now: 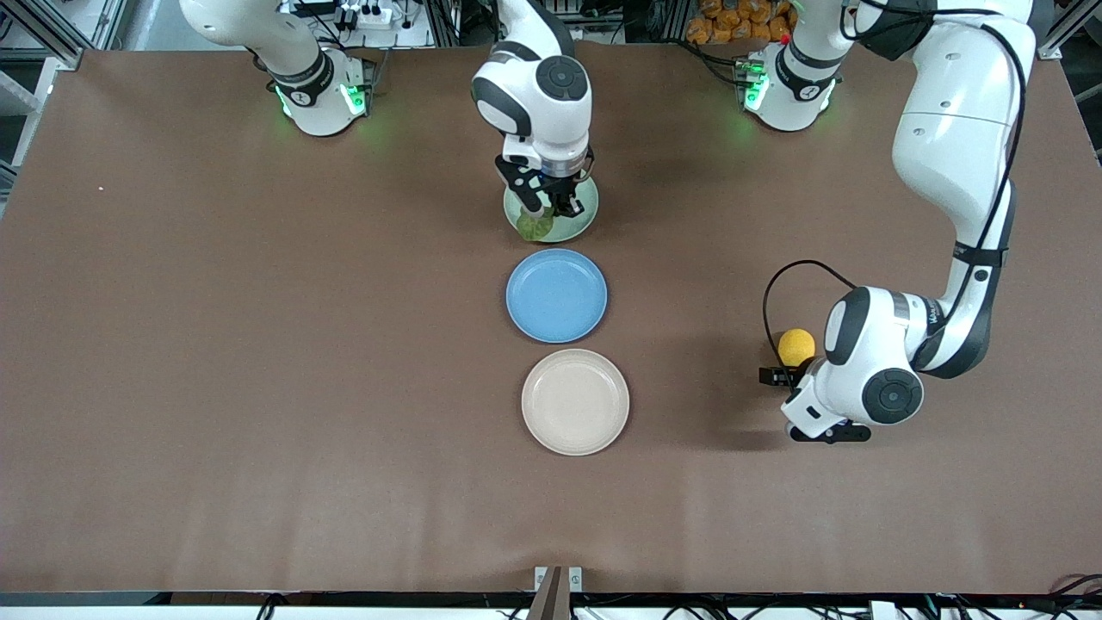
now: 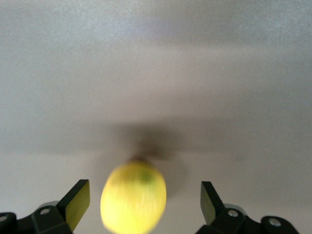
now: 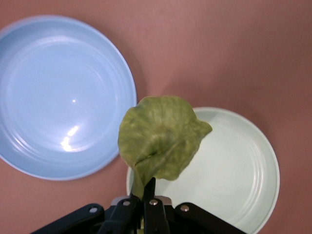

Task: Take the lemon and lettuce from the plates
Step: 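Pinch and lift the lettuce leaf off the green plate with the right gripper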

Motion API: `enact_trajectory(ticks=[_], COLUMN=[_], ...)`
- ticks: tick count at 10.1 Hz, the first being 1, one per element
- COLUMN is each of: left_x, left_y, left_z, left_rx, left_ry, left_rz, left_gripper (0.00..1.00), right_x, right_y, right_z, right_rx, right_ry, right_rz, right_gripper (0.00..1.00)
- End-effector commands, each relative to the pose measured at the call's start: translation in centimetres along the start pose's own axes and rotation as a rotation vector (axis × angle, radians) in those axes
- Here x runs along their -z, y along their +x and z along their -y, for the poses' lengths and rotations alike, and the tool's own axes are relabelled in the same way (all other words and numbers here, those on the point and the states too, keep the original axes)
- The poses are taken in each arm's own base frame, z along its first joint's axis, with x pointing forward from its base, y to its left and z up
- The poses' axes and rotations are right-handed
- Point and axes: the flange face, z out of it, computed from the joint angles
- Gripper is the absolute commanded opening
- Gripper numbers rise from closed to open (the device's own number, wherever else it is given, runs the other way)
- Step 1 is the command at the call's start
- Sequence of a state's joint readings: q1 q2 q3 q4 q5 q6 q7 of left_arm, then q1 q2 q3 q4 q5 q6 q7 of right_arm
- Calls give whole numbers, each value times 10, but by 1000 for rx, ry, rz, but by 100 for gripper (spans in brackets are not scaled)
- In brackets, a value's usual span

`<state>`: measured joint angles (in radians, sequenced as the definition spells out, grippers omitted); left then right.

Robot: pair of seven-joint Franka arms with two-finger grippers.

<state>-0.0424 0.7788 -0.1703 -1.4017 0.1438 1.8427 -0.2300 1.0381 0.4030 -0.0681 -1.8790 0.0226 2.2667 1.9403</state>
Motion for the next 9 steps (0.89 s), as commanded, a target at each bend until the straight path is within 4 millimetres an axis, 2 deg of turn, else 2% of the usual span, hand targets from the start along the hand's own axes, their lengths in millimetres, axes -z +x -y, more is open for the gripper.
enact_trajectory(ticks=[1,2,3,5,6,7,9], left_x=[31,51,77,118,137,153,177], left_y=[-7,-12,-18,-31,-40,-49,-70], left_z=[1,2,8,12,16,17,22], left_rx=[-22,-19,-10,-2,3,2,12], left_ry=[25,22,21,5,8,16,28], left_rz=[-1,-29,-69,-124,-145,-149,-103], left_gripper=[100,100,100,100,100,100,100], right_x=[21,30,42,55,59,54,57], right_y=[49,71,99,157,190,215,276], right_z=[9,13,18,24,26,27,26], right_rx=[41,76,108,158,174,198,228], right_ry=[15,7,6,-16,-15,-23,-20], right_rz=[-2,-3,-1,1,3,4,7], right_gripper=[0,0,0,0,0,0,0])
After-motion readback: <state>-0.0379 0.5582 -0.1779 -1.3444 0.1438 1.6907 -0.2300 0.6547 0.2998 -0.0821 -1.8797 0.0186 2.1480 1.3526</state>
